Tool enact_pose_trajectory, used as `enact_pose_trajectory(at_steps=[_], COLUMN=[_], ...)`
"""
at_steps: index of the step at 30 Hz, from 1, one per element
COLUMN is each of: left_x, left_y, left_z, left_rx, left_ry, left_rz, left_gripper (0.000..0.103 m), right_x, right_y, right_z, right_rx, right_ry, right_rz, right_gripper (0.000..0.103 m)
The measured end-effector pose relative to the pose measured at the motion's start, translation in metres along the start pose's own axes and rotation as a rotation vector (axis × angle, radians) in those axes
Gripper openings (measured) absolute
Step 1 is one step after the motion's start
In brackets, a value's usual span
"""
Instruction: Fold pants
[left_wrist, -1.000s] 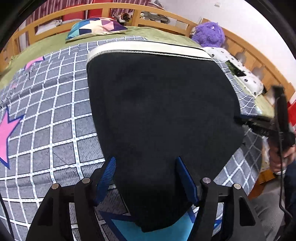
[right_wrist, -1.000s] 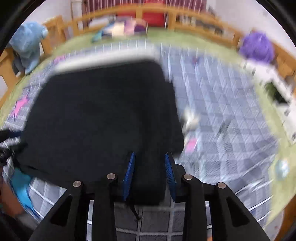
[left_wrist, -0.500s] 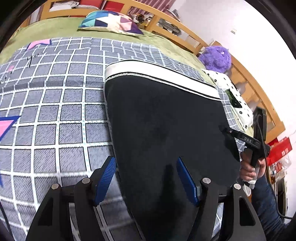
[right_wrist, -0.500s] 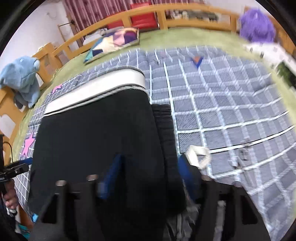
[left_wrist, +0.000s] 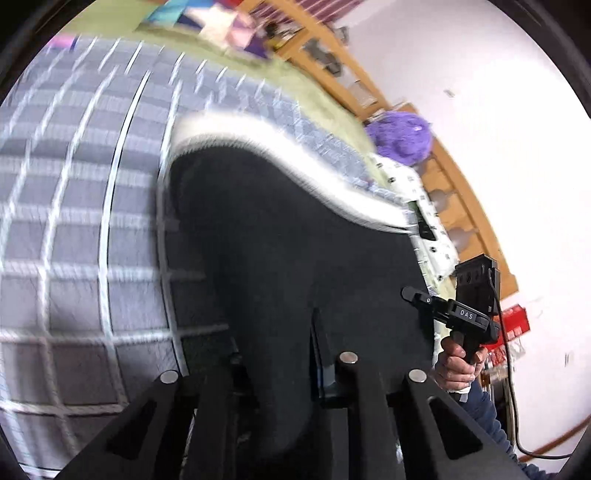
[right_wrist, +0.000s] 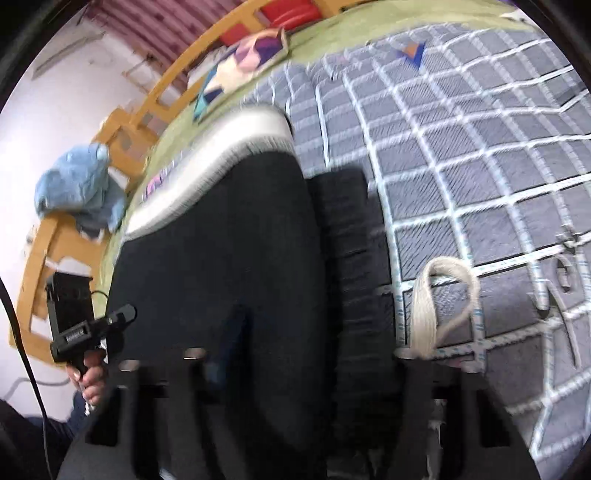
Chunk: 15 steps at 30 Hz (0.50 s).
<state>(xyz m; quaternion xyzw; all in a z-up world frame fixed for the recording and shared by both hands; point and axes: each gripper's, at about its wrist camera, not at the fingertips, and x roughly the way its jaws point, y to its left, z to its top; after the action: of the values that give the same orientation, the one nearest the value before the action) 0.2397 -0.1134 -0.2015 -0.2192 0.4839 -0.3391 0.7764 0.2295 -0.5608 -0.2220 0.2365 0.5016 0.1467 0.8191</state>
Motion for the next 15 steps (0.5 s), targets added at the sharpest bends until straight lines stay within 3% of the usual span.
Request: enact_pose_trajectory(at_steps=[4, 5, 6, 9, 11, 13, 15], left_x=[-0.061, -0.077, -0.094, -0.143, -0.159, -0.154, -0.142], left_y=[0.001, 0.007, 0.014, 0.044, 0.07, 0.093, 0.122], left_z=[0.023, 0.026, 0.029, 0.031, 0.025, 0.02, 0.007], left_rx=[0.013, 0.015, 0.02, 0.029, 0.012, -0.018, -0.088], left_ry=[-0.072, -0.087, -0.101, -0.126, -0.111, -0.077, -0.034], left_rz=[0.003, 0.017, 0.039, 0.14, 0.219, 0.295, 0.337], left_gripper=[0.014, 0.014, 0.014, 0.015, 0.016, 0.022, 0.043], right_x=[-0.022, -0.024, -0.02, 0.005, 0.043, 0.089, 0.117], right_y=[0.063, 0.078, 0.095, 0.145, 0.176, 0.197, 0.21], right_z=[0.0, -0.001, 0.002, 0.003, 0.003, -0.001, -0.01], right_rx=[-0.047, -0.039, -0.017, -0.088, -0.111, -0.131, -0.198], right_ry=[-0.074, -0.093, -0.103, -0.105, -0.034, 0.051, 0.077], right_rz=[0.002, 0.042, 0.114, 0.128, 0.14, 0.109, -0.008], right_gripper=[0.033, 0.025, 0.025, 0.025, 0.025, 0.026, 0.04])
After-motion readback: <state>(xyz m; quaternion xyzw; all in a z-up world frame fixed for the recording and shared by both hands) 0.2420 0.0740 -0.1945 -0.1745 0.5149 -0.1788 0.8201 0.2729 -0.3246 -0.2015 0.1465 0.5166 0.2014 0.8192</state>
